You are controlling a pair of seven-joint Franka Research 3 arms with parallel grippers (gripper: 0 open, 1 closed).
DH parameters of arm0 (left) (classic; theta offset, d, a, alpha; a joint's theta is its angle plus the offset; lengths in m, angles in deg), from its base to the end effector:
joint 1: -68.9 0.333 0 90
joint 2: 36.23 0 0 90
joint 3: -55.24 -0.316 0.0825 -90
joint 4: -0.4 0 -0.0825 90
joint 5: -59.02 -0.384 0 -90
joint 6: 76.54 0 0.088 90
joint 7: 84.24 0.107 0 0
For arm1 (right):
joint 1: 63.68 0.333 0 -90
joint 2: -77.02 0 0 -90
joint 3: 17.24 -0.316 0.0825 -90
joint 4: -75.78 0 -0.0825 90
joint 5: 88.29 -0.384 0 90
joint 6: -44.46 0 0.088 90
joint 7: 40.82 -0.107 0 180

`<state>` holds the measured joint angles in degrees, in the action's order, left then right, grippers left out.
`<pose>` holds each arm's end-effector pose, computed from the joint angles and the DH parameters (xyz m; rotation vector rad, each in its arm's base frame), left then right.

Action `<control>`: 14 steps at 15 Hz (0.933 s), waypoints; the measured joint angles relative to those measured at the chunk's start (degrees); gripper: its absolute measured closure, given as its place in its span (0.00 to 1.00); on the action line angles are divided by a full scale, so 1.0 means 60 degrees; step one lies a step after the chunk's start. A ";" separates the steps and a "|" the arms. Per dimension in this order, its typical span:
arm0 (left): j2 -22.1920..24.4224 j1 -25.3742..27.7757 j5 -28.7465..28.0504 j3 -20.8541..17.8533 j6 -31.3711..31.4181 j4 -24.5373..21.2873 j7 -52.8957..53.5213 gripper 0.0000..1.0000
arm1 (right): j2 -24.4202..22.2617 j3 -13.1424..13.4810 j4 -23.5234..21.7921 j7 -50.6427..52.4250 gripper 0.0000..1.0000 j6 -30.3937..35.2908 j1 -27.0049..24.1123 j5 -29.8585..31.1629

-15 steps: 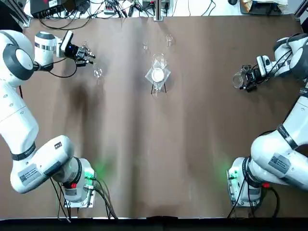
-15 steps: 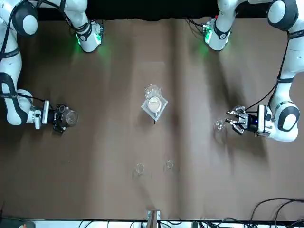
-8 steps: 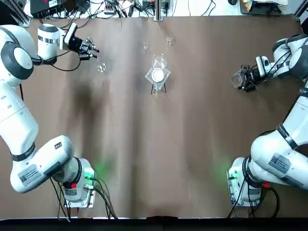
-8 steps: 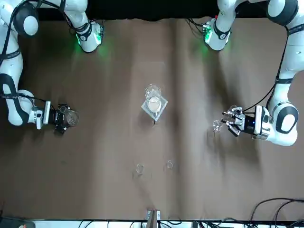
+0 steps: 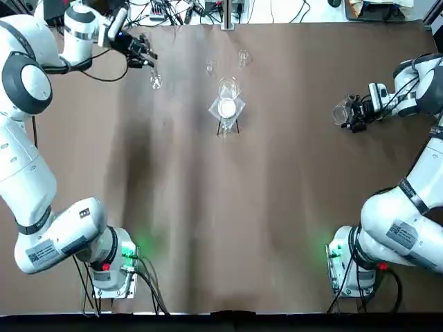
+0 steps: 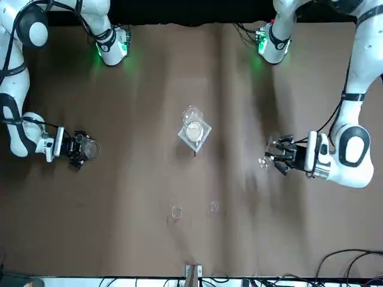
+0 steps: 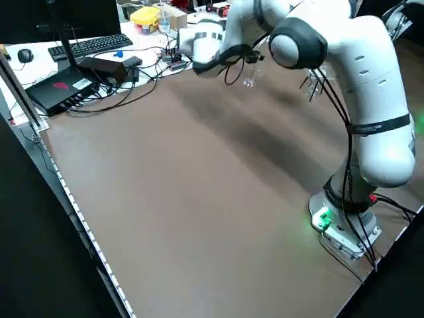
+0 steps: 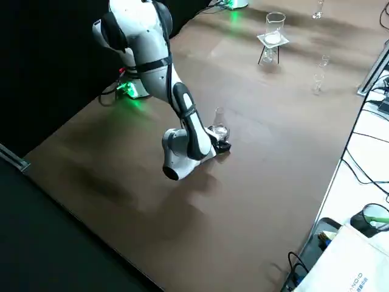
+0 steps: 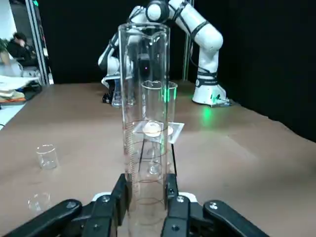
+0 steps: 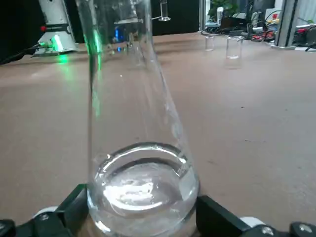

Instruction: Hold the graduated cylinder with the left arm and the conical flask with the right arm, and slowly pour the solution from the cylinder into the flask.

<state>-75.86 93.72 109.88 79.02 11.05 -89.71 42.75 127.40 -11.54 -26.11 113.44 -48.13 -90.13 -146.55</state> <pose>0.6434 -0.0332 0.2865 1.1259 -1.5560 0.8369 0.5038 -0.2149 0.0576 -1.5290 -1.3953 -1.0020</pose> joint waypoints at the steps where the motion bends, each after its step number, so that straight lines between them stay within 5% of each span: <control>1: 0.0375 -0.0387 0.0002 0.0168 0.0479 -0.0108 -0.0426 0.66 | 0.0055 -0.0003 -0.0002 0.0031 0.00 0.0079 -0.0067 -0.0148; 14: 0.2926 -0.2700 -0.0002 0.0388 0.3206 -0.2036 -0.1623 0.66 | 0.0089 -0.0269 0.0161 0.0090 0.00 0.0108 -0.0233 -0.0555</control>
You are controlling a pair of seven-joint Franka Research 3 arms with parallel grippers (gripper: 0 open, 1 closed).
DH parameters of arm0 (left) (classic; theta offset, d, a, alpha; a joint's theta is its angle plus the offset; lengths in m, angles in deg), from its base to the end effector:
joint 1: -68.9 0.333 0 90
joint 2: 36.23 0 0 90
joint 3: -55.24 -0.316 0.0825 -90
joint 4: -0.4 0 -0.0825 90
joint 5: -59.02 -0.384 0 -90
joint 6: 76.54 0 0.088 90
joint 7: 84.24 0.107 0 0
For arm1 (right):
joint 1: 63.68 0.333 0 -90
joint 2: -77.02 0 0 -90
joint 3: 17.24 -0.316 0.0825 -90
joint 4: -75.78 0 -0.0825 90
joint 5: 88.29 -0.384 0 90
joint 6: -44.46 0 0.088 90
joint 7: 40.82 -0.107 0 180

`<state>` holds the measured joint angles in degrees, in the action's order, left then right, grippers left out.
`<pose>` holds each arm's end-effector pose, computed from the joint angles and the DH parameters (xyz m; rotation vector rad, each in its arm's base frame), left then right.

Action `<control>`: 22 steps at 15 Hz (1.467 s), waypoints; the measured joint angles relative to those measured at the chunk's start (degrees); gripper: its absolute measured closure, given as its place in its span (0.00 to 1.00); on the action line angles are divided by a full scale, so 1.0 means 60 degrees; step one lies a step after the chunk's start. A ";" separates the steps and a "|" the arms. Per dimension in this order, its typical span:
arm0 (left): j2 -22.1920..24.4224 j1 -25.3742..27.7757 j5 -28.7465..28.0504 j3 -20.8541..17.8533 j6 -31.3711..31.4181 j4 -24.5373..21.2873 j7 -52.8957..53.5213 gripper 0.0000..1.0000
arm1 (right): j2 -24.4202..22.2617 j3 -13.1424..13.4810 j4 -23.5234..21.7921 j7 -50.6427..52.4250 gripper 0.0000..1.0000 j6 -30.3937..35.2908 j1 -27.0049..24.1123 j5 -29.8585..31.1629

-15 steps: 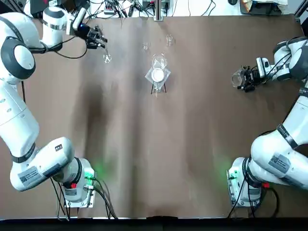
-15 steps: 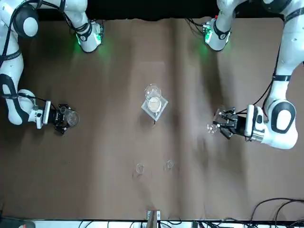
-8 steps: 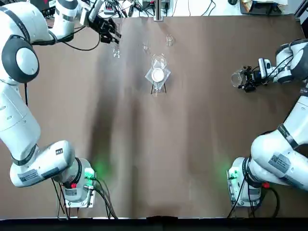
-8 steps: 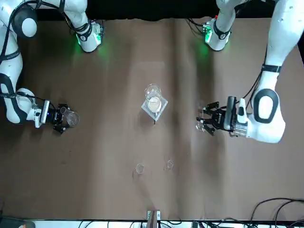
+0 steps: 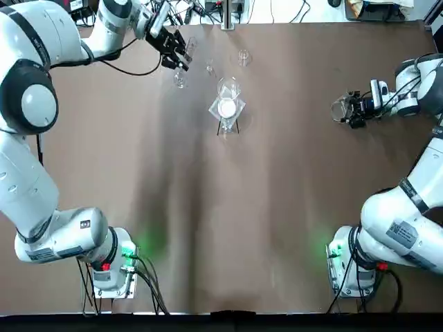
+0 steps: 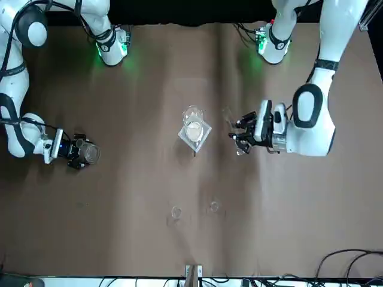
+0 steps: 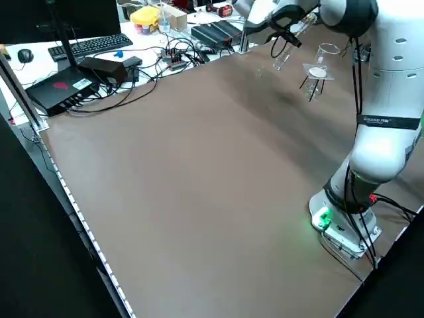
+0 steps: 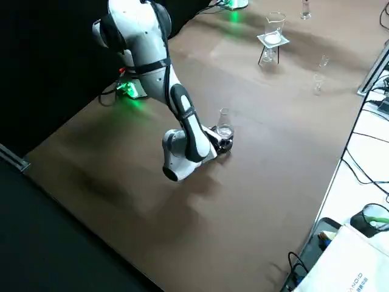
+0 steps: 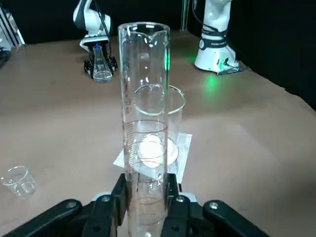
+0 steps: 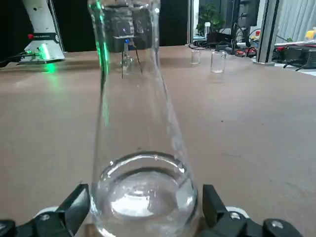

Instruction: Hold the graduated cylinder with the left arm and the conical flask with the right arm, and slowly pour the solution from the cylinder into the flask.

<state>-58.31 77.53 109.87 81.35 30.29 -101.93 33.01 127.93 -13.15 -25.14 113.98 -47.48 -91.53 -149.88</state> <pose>0.5873 -0.2221 0.3727 1.2564 -1.8259 0.6895 0.5140 -0.2133 0.0606 -1.5227 -1.3587 -1.0944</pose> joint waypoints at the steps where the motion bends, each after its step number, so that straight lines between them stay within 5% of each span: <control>1: 0.0167 -0.0141 -0.0001 -0.0004 0.0144 -0.0125 -0.0135 0.66 | 0.0001 -0.0033 0.0005 0.0000 0.00 -0.0008 0.0008 -0.0014; 9: 0.0694 -0.1250 -0.1188 -0.0018 0.1644 -0.0522 -0.2129 0.66 | 0.0110 -0.0183 0.0009 0.0003 0.00 -0.0172 0.0202 -0.0047; 14: 0.0738 -0.1709 -0.2728 -0.0011 0.1891 -0.0419 -0.3909 0.66 | 0.0125 -0.0183 0.0010 0.0004 0.00 -0.0169 0.0227 -0.0066; 22: 0.0827 -0.2149 -0.3788 -0.0008 0.1995 -0.0126 -0.5186 0.66 | 0.0151 -0.0184 0.0012 0.0015 0.00 -0.0138 0.0205 -0.0110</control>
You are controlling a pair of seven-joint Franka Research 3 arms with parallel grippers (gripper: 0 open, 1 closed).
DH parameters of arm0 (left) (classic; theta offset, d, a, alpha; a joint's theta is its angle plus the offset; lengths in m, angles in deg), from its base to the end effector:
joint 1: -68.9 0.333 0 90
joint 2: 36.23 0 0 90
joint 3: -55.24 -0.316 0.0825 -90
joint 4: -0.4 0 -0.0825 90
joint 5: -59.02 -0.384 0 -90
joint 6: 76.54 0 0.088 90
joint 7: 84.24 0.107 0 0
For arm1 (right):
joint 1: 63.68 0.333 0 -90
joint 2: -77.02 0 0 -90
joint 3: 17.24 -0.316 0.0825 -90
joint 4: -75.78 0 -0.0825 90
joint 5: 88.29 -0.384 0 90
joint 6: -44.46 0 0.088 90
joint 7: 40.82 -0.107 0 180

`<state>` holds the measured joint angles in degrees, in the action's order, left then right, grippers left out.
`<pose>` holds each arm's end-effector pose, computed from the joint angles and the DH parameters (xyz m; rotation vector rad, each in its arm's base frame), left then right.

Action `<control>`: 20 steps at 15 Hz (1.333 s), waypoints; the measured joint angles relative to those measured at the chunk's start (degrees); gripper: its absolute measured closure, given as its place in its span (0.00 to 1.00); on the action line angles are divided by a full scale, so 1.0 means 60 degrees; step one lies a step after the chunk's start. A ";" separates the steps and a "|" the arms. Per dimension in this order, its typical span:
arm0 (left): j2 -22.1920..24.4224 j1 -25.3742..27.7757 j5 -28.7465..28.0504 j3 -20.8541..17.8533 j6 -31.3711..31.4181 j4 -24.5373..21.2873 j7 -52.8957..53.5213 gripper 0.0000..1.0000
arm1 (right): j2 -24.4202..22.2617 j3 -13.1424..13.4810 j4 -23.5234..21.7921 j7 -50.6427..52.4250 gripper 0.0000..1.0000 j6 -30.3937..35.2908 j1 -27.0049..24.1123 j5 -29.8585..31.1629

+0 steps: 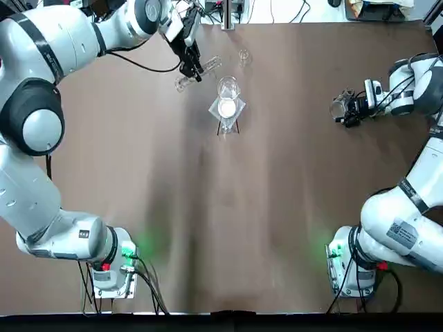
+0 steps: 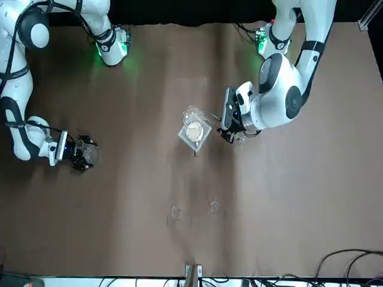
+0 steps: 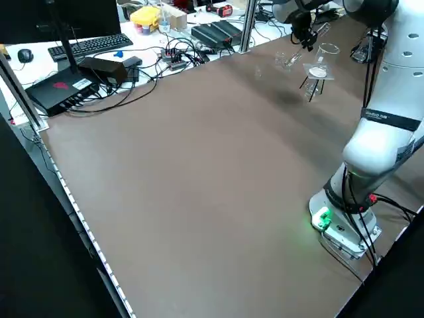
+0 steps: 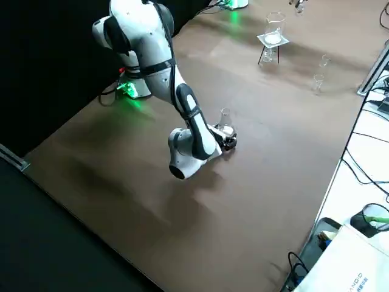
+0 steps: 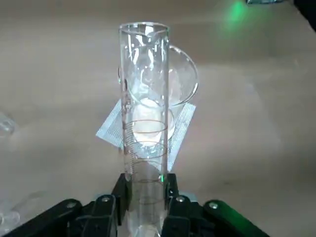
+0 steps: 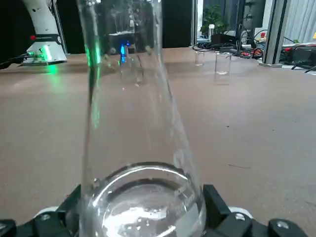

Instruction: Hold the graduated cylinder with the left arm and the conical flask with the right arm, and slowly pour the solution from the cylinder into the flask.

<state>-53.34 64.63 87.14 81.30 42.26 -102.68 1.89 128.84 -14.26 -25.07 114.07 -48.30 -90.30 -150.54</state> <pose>0.5436 -0.3224 0.4059 1.6597 -2.0327 0.3450 0.5209 -0.1920 0.0525 -1.4996 -1.3611 -1.0881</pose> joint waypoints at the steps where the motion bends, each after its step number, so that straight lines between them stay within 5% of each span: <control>1: 0.0000 -0.0062 -0.0201 0.0000 0.0115 0.0022 -0.0227 0.66 | 0.0002 0.0000 0.0000 0.0005 0.00 0.0008 -0.0011 0.0000; 20: -0.0039 -0.0950 -0.3753 -0.0002 0.0849 0.0034 -0.3367 0.66 | 0.0013 0.0008 0.0076 0.0177 0.04 -0.0012 -0.0023 0.0032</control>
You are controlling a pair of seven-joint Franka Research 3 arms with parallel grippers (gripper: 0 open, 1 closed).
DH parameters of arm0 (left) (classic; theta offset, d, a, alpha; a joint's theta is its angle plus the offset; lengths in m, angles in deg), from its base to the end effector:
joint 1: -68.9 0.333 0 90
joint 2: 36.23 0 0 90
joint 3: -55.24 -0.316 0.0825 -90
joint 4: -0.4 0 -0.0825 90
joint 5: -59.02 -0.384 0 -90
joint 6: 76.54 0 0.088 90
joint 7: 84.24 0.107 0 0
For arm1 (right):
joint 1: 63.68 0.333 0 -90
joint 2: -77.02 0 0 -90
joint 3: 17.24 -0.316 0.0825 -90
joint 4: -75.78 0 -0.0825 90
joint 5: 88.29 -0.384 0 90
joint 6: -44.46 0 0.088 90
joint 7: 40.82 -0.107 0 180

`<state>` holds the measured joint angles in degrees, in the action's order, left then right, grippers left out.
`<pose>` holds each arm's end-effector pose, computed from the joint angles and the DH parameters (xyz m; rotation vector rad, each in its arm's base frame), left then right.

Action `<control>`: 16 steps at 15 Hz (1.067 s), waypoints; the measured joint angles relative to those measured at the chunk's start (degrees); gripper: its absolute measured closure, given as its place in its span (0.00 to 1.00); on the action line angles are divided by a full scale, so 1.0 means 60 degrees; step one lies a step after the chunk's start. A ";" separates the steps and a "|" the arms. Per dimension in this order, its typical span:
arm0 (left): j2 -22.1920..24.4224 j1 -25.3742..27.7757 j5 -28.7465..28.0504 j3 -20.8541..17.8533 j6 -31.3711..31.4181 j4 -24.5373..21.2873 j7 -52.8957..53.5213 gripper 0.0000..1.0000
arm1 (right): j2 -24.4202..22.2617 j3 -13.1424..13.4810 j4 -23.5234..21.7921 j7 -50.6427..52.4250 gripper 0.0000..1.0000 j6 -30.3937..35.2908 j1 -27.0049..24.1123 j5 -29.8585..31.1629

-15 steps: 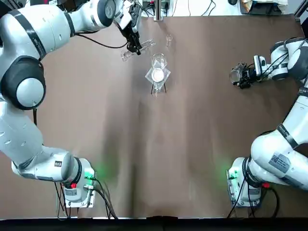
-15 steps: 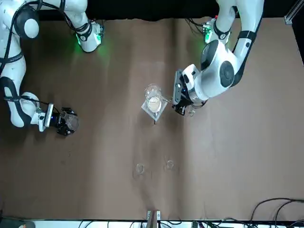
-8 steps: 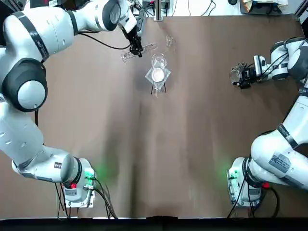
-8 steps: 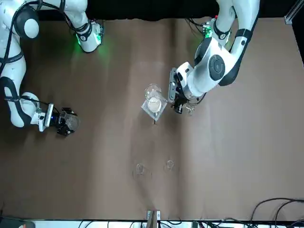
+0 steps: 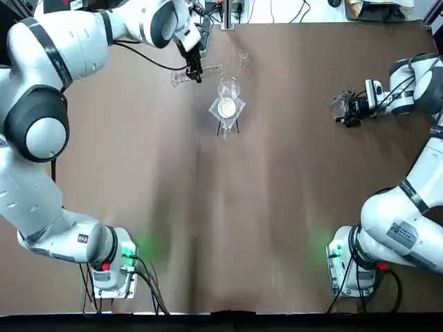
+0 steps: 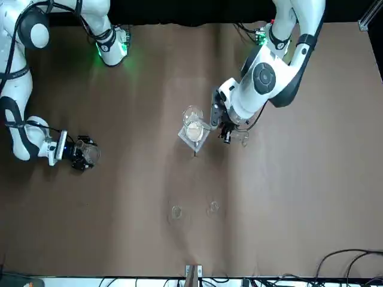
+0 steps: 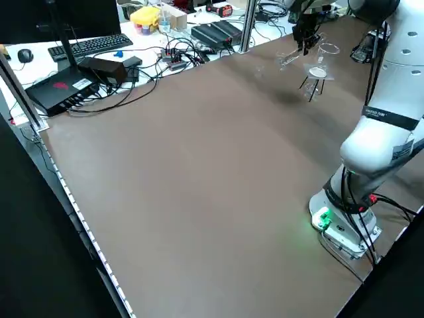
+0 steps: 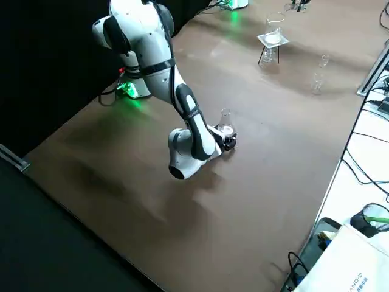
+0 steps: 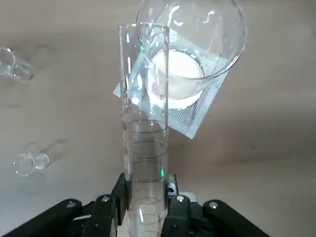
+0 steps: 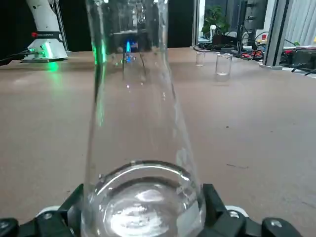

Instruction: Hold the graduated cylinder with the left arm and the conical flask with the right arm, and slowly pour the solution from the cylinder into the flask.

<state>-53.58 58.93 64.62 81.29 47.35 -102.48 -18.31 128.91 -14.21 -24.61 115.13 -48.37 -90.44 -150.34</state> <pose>0.5270 -0.3618 0.4055 1.9429 -2.2211 0.2129 0.5225 -0.1952 0.0536 -1.4926 -1.3855 -1.1005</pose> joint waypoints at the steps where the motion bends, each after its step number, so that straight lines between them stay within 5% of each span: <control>1: 0.0000 -0.0018 -0.0130 0.0000 0.0007 0.0001 -0.0083 0.66 | 0.0000 0.0001 0.0042 -0.0003 0.04 -0.0033 0.0000 -0.0001; 16: 0.0023 -0.0466 -0.1203 0.0016 0.0029 0.0128 -0.0134 0.66 | -0.0466 0.0009 0.0358 -0.0647 0.04 -0.0144 0.0115 0.0059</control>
<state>-53.44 56.13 57.41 81.38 47.53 -101.71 -19.11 126.12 -14.15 -22.46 111.25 -49.24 -89.75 -149.99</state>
